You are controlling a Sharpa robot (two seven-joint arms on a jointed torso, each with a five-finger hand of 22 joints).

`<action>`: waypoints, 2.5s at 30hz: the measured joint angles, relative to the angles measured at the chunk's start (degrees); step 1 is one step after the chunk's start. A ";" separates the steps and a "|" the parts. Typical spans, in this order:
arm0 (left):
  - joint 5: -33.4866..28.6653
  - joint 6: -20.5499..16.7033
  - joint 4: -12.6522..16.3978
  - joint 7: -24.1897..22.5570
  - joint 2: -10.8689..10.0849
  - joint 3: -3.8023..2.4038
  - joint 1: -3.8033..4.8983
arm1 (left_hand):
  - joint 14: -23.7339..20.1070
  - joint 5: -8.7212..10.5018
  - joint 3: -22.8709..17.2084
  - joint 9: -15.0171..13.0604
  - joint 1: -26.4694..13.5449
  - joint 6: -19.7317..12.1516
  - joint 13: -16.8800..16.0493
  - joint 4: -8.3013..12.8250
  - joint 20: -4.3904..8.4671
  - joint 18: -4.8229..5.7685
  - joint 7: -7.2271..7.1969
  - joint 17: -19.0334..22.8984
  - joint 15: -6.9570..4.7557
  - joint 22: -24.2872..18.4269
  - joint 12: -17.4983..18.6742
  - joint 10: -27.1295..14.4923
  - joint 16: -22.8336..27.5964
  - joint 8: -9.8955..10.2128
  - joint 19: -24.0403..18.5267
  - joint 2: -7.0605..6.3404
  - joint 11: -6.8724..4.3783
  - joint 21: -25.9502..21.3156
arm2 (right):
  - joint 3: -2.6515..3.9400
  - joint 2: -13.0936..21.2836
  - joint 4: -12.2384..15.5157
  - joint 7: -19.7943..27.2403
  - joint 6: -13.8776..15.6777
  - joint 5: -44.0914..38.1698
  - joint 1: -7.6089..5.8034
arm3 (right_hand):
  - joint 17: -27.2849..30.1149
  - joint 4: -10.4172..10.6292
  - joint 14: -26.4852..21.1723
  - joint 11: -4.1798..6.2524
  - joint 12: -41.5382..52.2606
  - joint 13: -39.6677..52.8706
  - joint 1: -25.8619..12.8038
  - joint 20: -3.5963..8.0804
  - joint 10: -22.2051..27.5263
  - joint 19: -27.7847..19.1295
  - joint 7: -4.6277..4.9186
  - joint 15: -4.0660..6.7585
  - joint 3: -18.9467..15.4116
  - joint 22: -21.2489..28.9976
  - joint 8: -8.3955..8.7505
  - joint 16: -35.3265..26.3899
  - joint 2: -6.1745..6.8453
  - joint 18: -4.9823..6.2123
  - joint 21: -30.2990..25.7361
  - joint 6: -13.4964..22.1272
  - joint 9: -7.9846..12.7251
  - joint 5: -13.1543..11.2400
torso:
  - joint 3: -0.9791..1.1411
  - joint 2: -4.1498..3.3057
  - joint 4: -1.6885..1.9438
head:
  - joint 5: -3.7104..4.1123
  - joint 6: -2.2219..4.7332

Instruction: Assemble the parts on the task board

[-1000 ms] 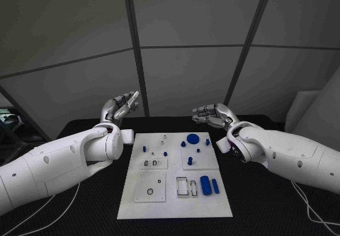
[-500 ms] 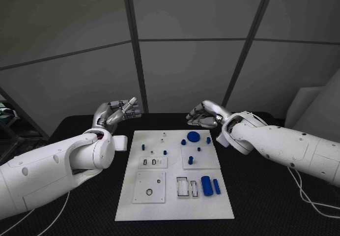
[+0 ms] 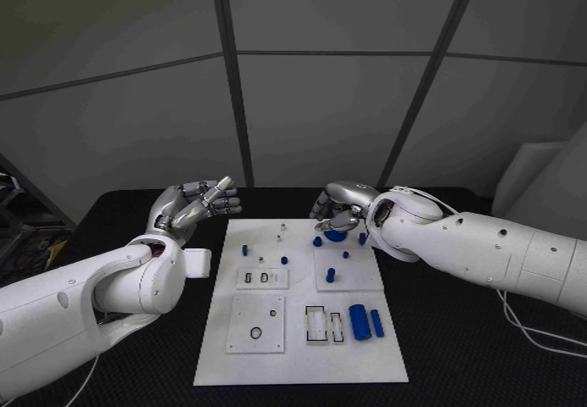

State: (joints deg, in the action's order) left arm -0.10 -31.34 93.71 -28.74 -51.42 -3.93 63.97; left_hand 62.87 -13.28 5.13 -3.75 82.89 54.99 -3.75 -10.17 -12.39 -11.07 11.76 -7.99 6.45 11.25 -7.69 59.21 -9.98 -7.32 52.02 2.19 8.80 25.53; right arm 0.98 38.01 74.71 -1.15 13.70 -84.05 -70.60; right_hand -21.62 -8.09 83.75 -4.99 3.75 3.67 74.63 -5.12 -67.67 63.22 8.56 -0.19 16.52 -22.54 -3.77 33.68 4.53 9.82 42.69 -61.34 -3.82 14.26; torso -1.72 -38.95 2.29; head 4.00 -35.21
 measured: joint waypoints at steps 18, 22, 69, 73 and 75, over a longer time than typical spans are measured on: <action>-0.10 0.58 0.97 0.07 -0.35 -0.01 0.00 | -0.21 0.00 0.16 -0.01 0.00 -0.01 0.00 0.16 0.00 0.01 0.00 0.01 0.21 -0.10 0.49 -0.24 0.32 0.24 0.00 0.00 0.23 0.00 | 0.00 -1.30 -0.92 -5.61 -6.45 -8.65 -0.12 | -20.81 2.12 0.11 -0.53 0.00 0.13 0.76 -0.62 3.30 -0.22 -0.25 -0.12 0.67 -9.66 0.00 22.19 1.65 0.00 10.80 1.49 0.01 -0.33 | -0.42 -2.38 0.87 | 1.15 0.27; -0.11 0.71 0.92 0.12 -0.38 -0.01 0.00 | -0.21 0.00 0.15 -0.01 0.00 -0.01 -0.01 0.15 0.00 0.01 0.00 -0.03 0.21 -0.10 0.56 -0.24 0.52 0.23 -0.01 0.00 0.23 0.00 | 0.00 -1.40 -1.06 -6.10 -7.51 -9.27 -0.12 | -23.36 2.40 0.11 -0.53 0.00 0.13 0.76 -0.71 3.30 0.49 -0.25 -0.11 0.75 -12.16 0.00 24.58 1.65 -0.01 12.82 1.49 0.01 -0.33 | -0.39 -2.57 0.91 | 1.15 0.16; -0.12 1.35 -0.01 1.01 -0.50 -0.02 0.02 | -0.21 0.00 0.32 -0.02 0.00 -0.01 -0.01 0.31 0.00 0.01 0.00 -0.09 0.21 -0.14 0.93 -0.23 0.87 0.44 -0.01 0.00 0.23 -0.01 | 0.03 -5.41 -2.42 -7.26 2.60 -9.28 -0.45 | -39.05 3.91 0.29 1.31 1.48 0.76 3.91 0.12 -4.31 7.23 -0.79 0.52 9.15 -31.94 -1.47 39.54 -0.49 -2.72 27.93 -4.31 -0.24 -5.65 | -0.18 -3.62 0.86 | 0.43 1.58; -0.12 1.40 -0.12 1.12 -0.29 -0.02 0.02 | -0.21 0.00 0.31 -0.02 0.00 -0.01 -0.01 0.31 0.00 0.01 0.00 -0.09 0.21 -0.14 0.93 -0.23 0.87 0.44 -0.01 0.00 0.23 -0.01 | 0.03 -7.66 -4.69 -7.61 3.43 -9.15 -0.49 | -39.20 4.01 0.29 1.30 1.42 0.76 3.56 0.12 -4.31 7.23 -0.79 0.51 9.25 -32.08 -1.32 39.54 -0.30 -2.72 28.25 -4.30 -0.24 -5.65 | -0.18 -3.69 0.94 | 0.38 1.64; -0.12 1.45 -0.17 1.17 -0.17 -0.02 0.02 | -0.21 0.00 0.31 -0.02 0.00 -0.01 -0.01 0.31 0.00 0.02 0.01 -0.09 0.21 -0.14 0.93 -0.23 0.87 0.44 -0.01 0.00 0.23 -0.01 | 0.03 -8.71 -5.68 -7.74 3.71 -9.11 -0.51 | -39.20 4.16 0.29 1.31 1.23 0.76 3.39 0.12 -4.31 7.23 -0.79 0.51 9.39 -32.08 -1.31 39.54 -0.12 -2.72 28.25 -4.29 -0.25 -5.65 | -0.18 -3.72 0.95 | 0.38 1.64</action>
State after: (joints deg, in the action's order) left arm -0.22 -29.89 93.54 -27.57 -51.59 -3.94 63.99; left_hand 62.66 -13.28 5.44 -3.77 82.88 54.98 -3.76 -9.86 -12.40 -11.05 11.76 -8.08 6.66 11.11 -6.76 58.98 -9.10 -6.88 52.01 2.19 9.03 25.52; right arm 1.02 29.30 69.03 -8.89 17.41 -93.16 -71.12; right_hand -60.82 -3.94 84.04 -3.68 4.98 4.43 78.02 -5.00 -71.97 70.45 7.77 0.32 25.91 -54.62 -5.08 73.22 4.41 7.10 70.95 -65.63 -4.06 8.60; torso -1.90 -42.67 3.24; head 4.38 -33.57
